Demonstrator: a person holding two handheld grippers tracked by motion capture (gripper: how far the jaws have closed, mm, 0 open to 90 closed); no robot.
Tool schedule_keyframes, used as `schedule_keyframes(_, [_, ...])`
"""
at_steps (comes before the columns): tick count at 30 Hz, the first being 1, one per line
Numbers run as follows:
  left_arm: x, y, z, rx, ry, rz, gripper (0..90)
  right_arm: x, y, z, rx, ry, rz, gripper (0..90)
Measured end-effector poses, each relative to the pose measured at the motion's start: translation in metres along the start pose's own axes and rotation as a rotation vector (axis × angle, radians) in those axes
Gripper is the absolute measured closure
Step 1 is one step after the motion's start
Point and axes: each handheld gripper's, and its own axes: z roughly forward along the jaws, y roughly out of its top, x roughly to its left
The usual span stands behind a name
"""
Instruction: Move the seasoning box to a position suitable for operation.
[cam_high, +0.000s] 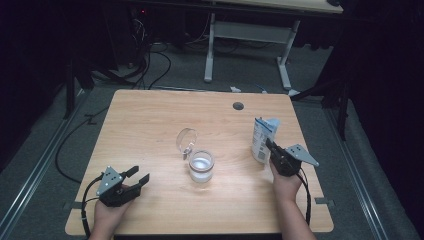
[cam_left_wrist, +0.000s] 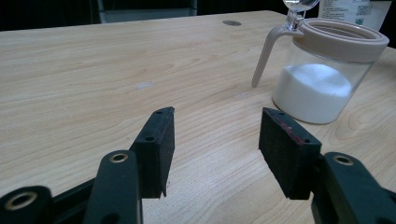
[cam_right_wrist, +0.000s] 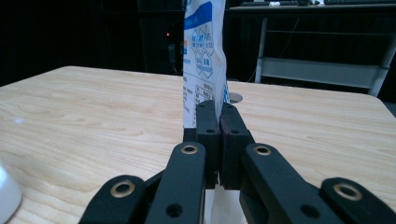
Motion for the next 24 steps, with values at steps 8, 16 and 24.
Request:
schedule_keyframes(8, [-0.0001, -0.0008, 0.0006, 0.004, -0.004, 0.002, 46.1, 0.0018, -0.0089, -0.0059, 0.027, 0.005, -0.012, 87.7])
schedule_keyframes(16, [-0.0013, -0.0009, 0.0014, 0.005, -0.001, 0.001, 45.7, 0.0017, -0.0107, -0.0086, 0.031, 0.001, -0.015, 86.3])
schedule_keyframes(24, [-0.0004, -0.0012, 0.0008, 0.006, 0.004, 0.001, 45.6, 0.0041, -0.0109, -0.0088, 0.038, 0.005, -0.015, 80.0])
